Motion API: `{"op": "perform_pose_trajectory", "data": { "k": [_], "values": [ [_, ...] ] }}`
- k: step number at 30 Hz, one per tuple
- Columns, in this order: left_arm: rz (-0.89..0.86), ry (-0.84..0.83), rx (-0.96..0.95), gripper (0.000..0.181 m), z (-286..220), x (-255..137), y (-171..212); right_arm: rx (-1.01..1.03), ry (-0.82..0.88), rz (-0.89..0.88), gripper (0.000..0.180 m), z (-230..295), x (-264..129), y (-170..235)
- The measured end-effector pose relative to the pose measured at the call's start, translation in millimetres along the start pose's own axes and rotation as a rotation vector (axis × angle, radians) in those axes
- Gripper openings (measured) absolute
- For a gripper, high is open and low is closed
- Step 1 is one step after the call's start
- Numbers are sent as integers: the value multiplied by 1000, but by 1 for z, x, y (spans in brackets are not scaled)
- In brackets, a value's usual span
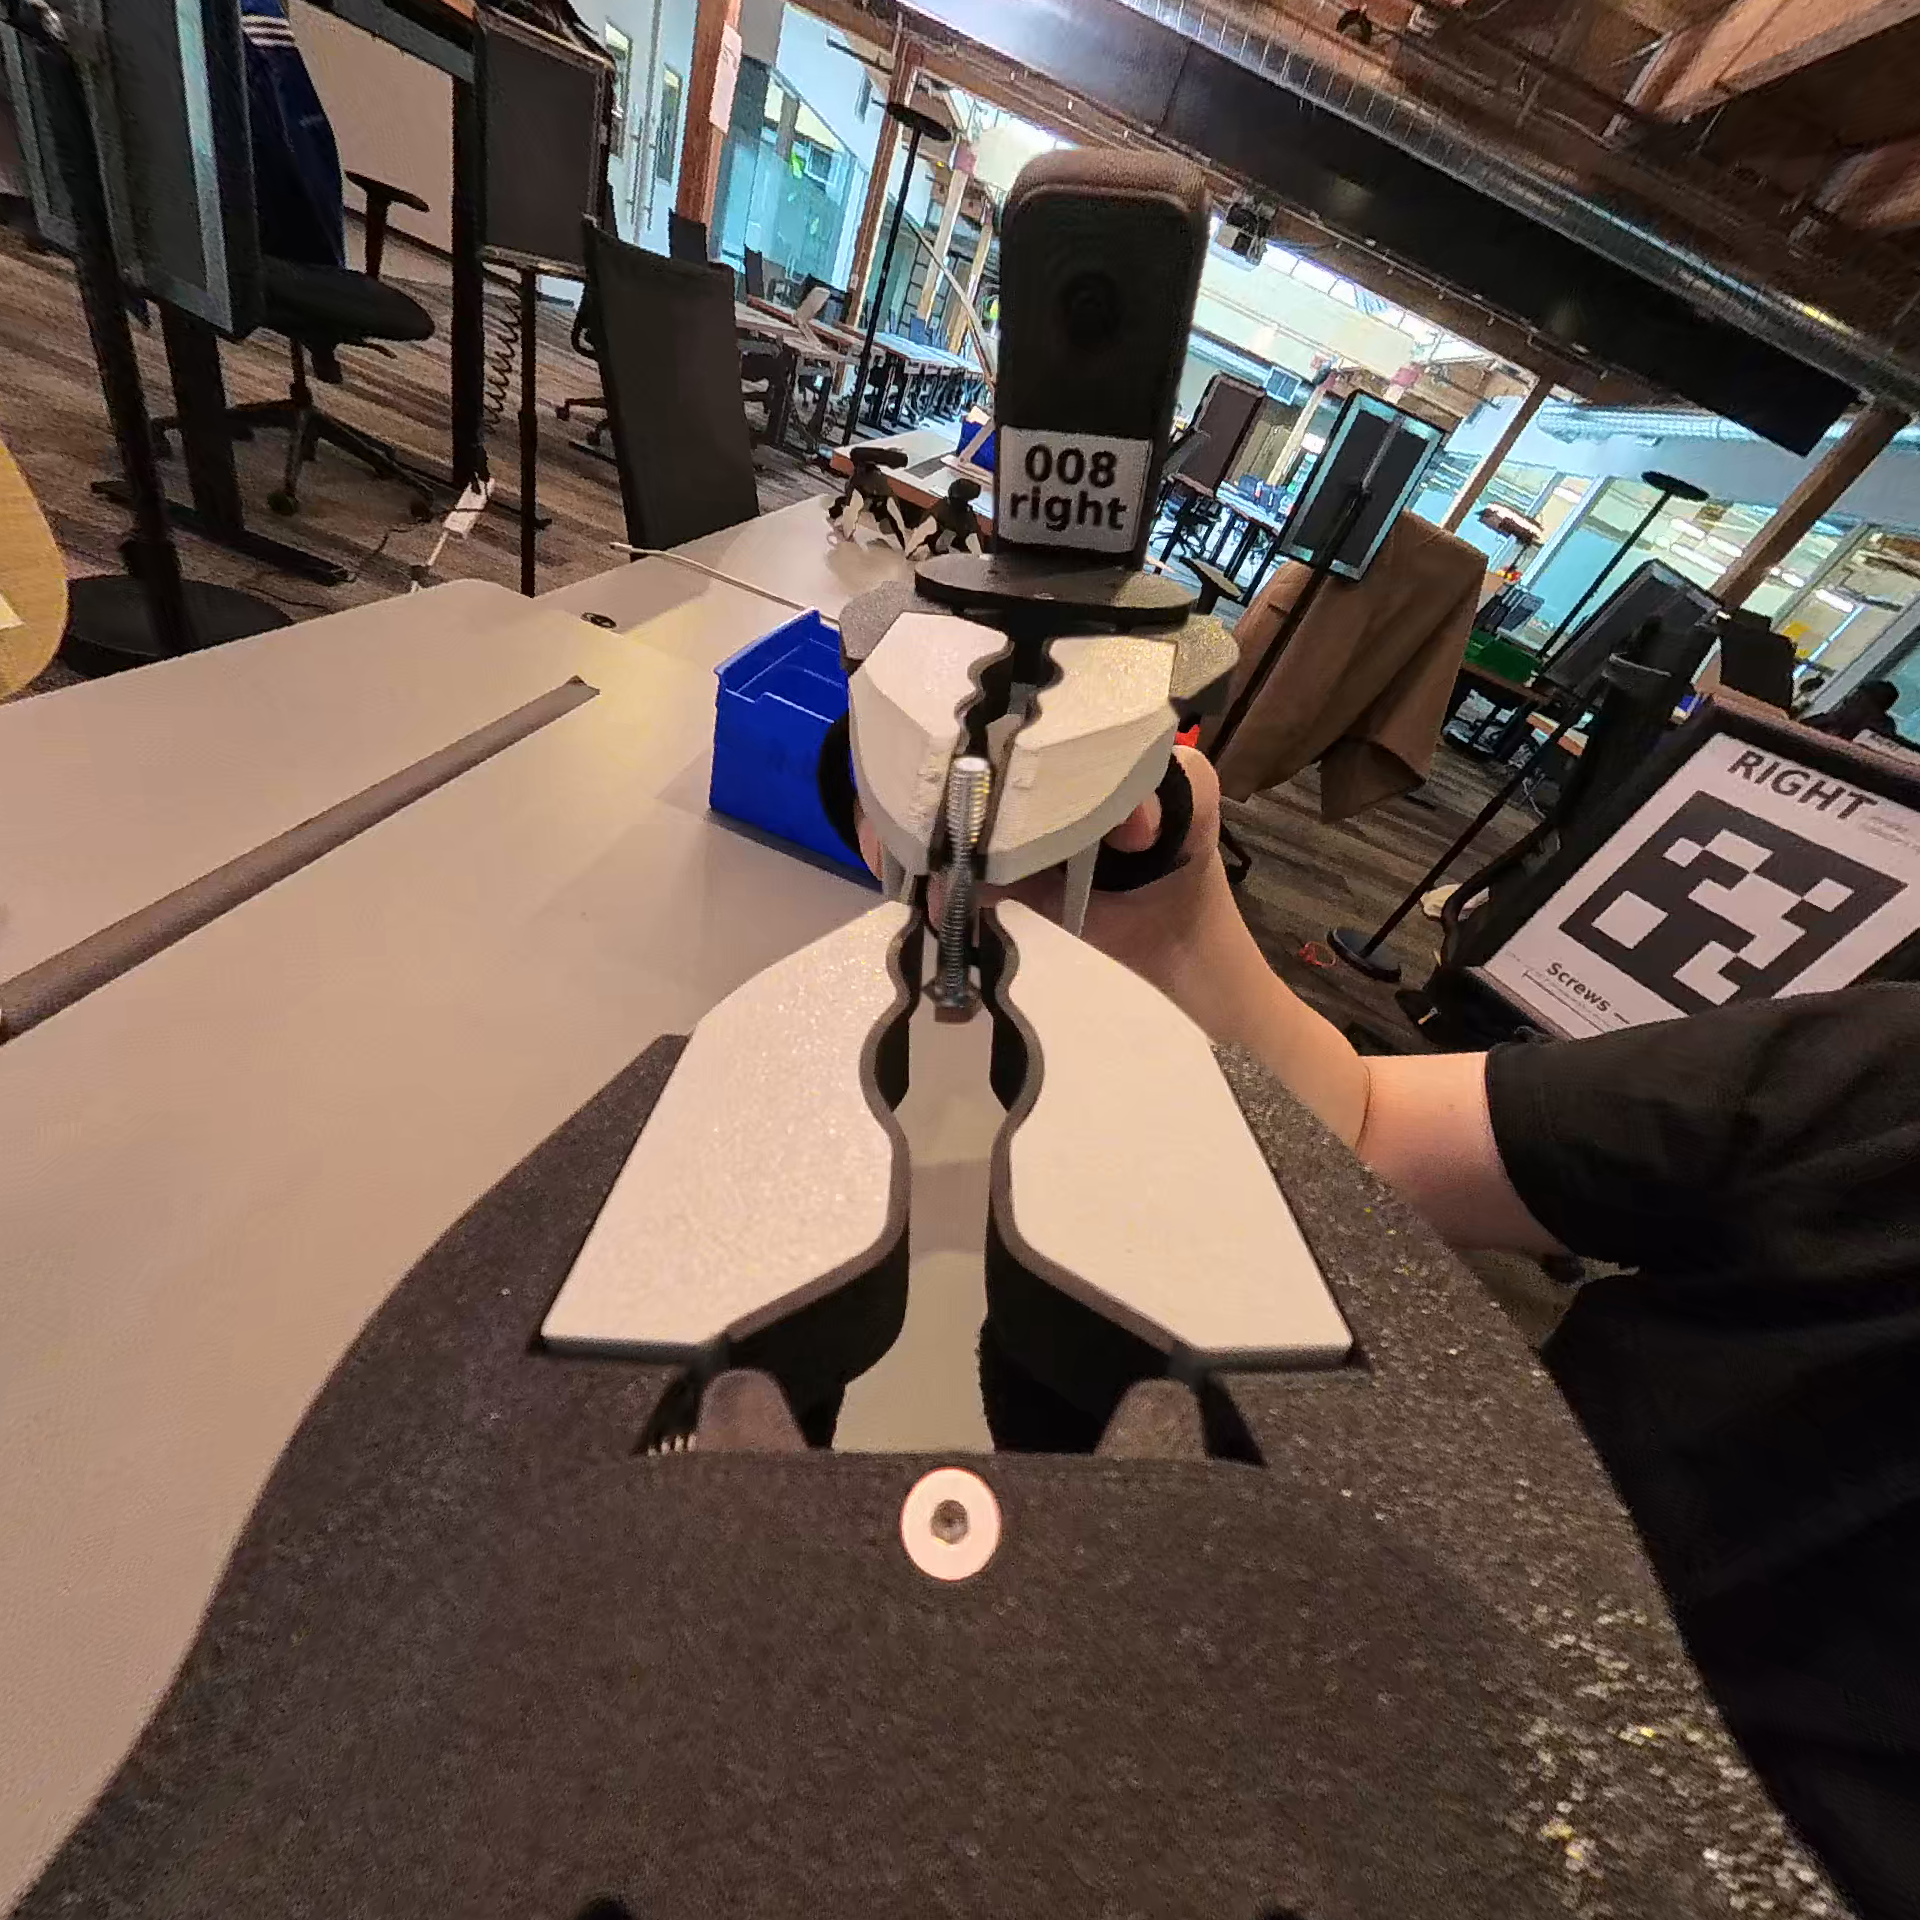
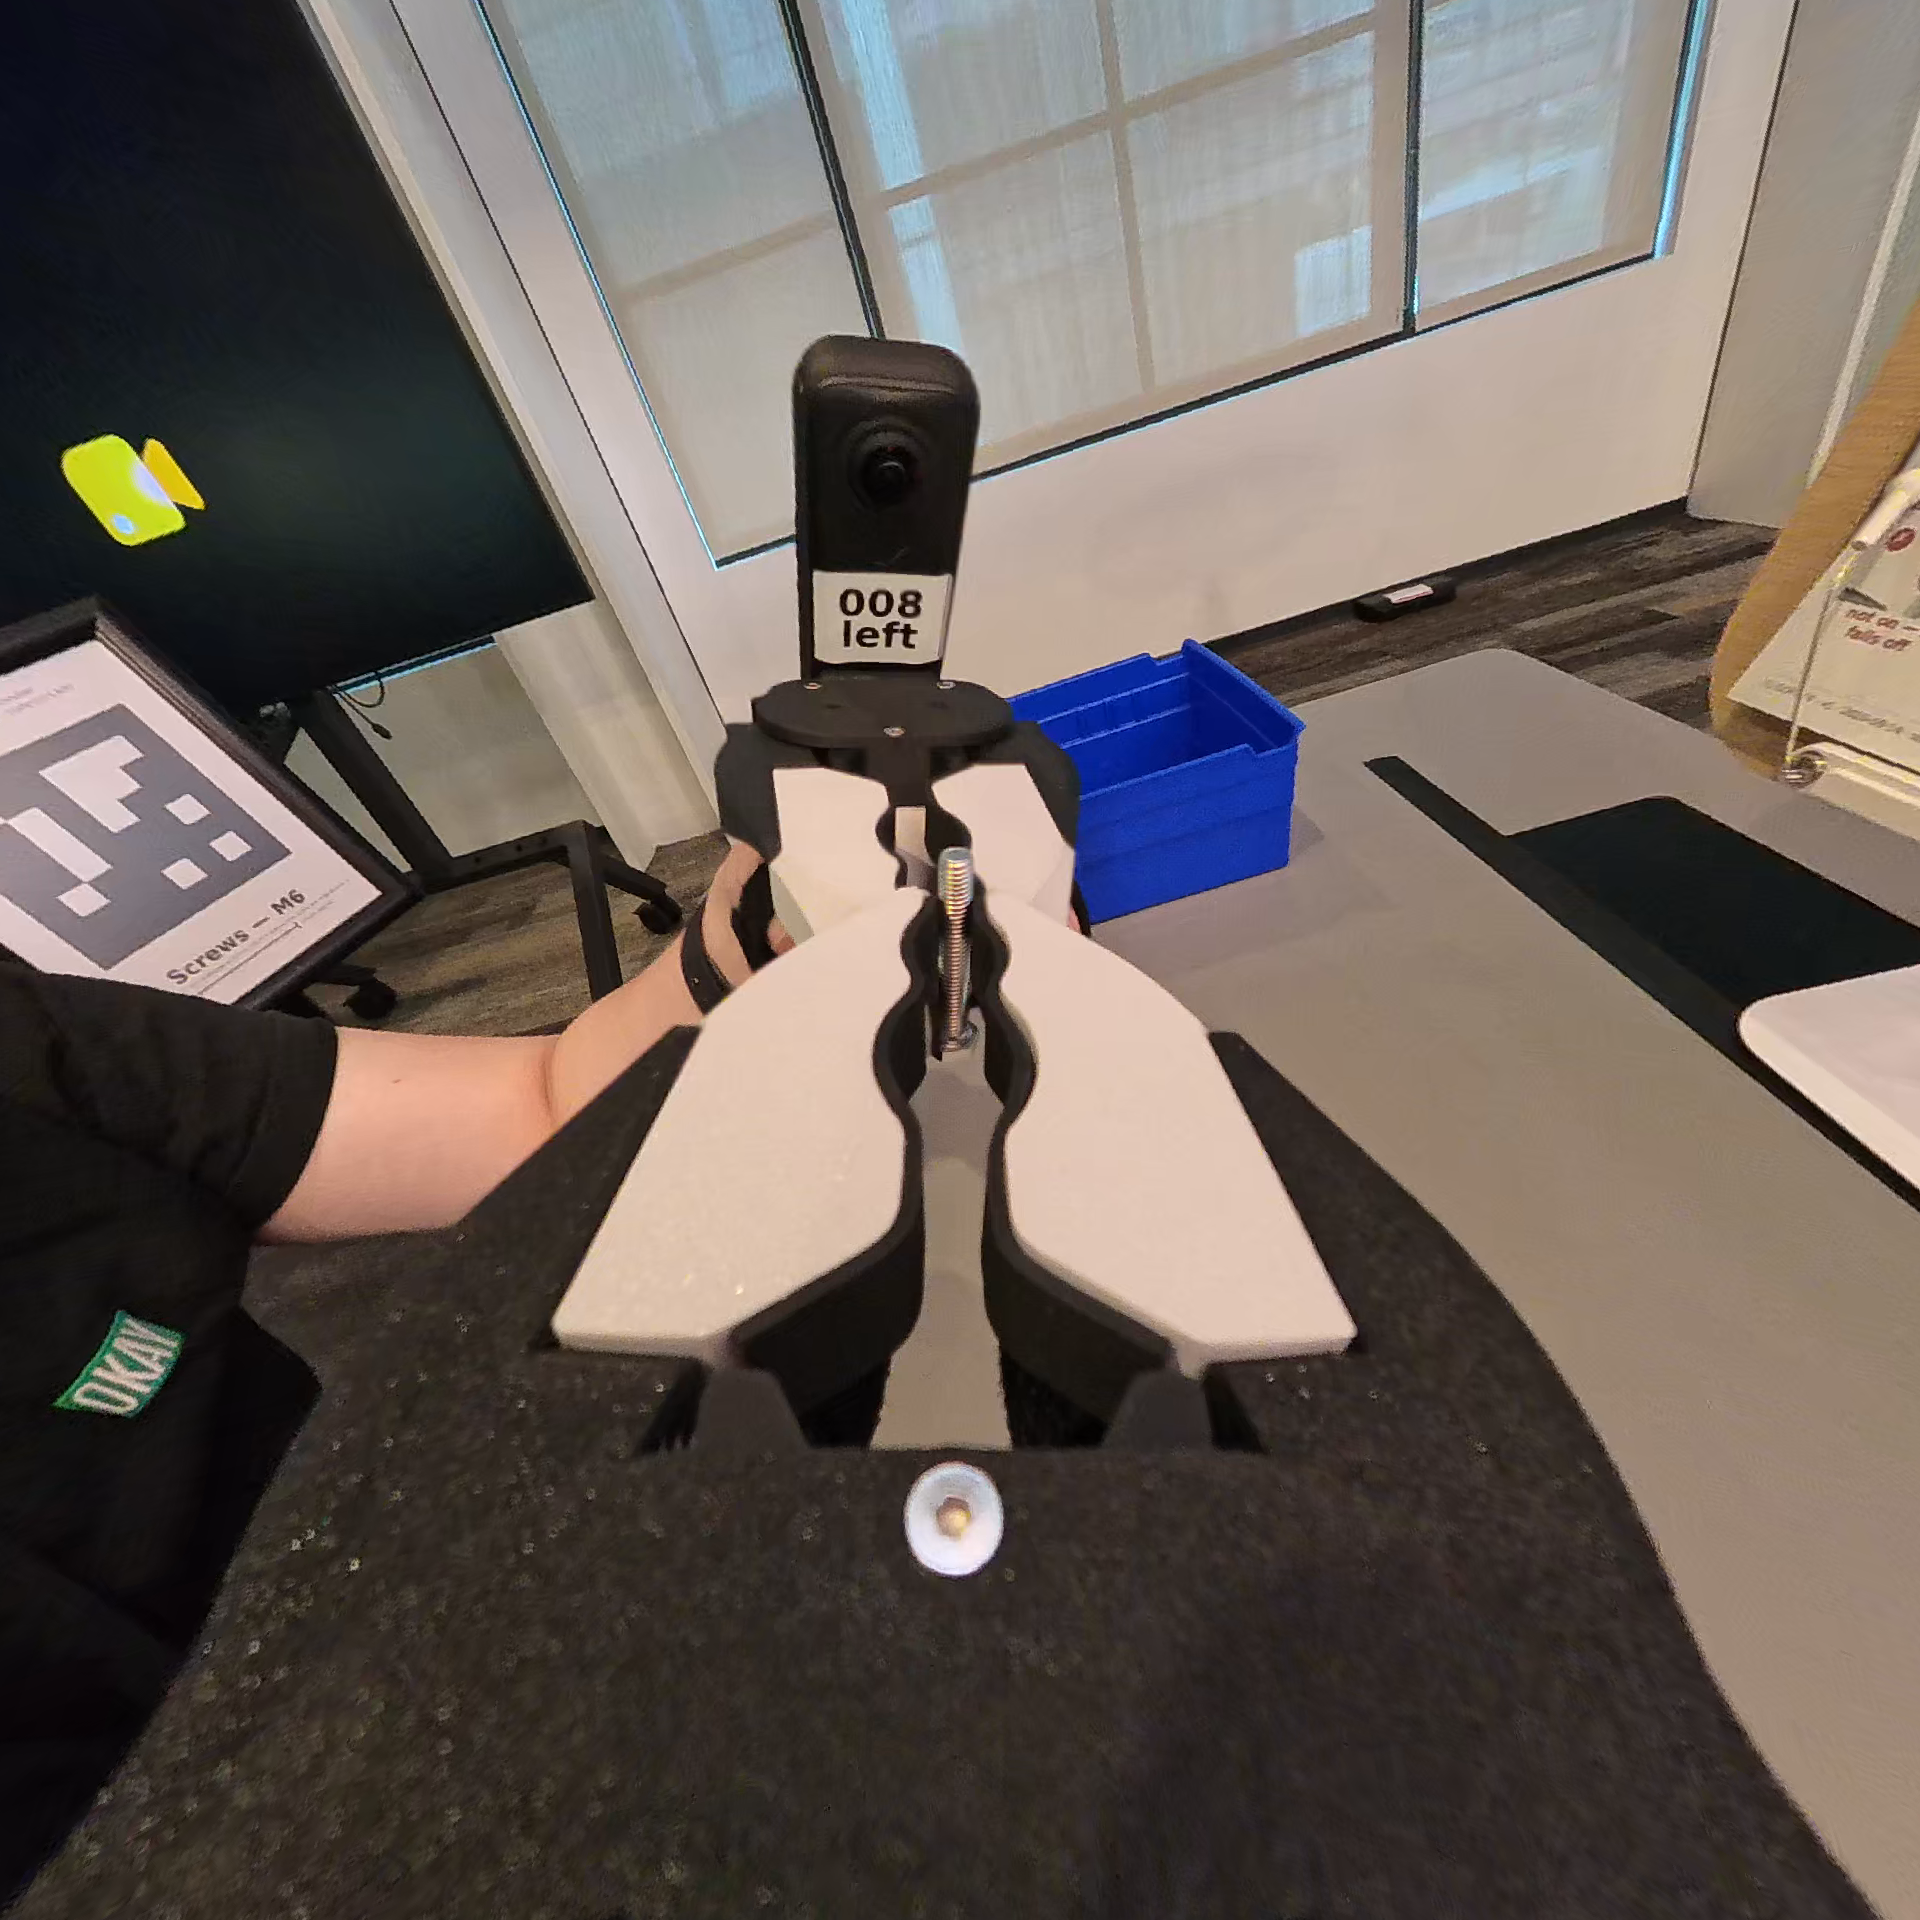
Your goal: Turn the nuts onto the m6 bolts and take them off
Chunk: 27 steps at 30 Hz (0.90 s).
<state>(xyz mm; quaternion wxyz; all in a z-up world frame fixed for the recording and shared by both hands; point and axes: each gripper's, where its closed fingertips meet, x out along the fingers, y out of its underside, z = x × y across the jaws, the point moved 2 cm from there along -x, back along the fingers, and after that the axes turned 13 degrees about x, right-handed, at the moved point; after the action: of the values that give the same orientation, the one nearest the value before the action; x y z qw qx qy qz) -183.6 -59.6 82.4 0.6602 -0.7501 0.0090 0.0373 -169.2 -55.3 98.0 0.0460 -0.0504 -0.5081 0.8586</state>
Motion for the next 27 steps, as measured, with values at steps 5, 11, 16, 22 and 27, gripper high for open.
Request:
{"op": "perform_pose_trajectory", "data": {
  "k": [5,11,16,22,27],
  "values": [
    [1,-7,24,6,-1,4,0,-20,12,-8,5,1,-4,-3],
    [21,-9,50,5,-1,4,2,-5,-2,2,5,-1,-4,-2],
    [50,-3,57,5,-1,2,6,-24,16,31,5,-2,-2,2],
    [51,6,40,5,0,2,7,-26,22,35,5,-5,-2,2],
    [19,11,5,5,3,0,4,-56,27,8,15,-3,-3,-2]
  ]
}}
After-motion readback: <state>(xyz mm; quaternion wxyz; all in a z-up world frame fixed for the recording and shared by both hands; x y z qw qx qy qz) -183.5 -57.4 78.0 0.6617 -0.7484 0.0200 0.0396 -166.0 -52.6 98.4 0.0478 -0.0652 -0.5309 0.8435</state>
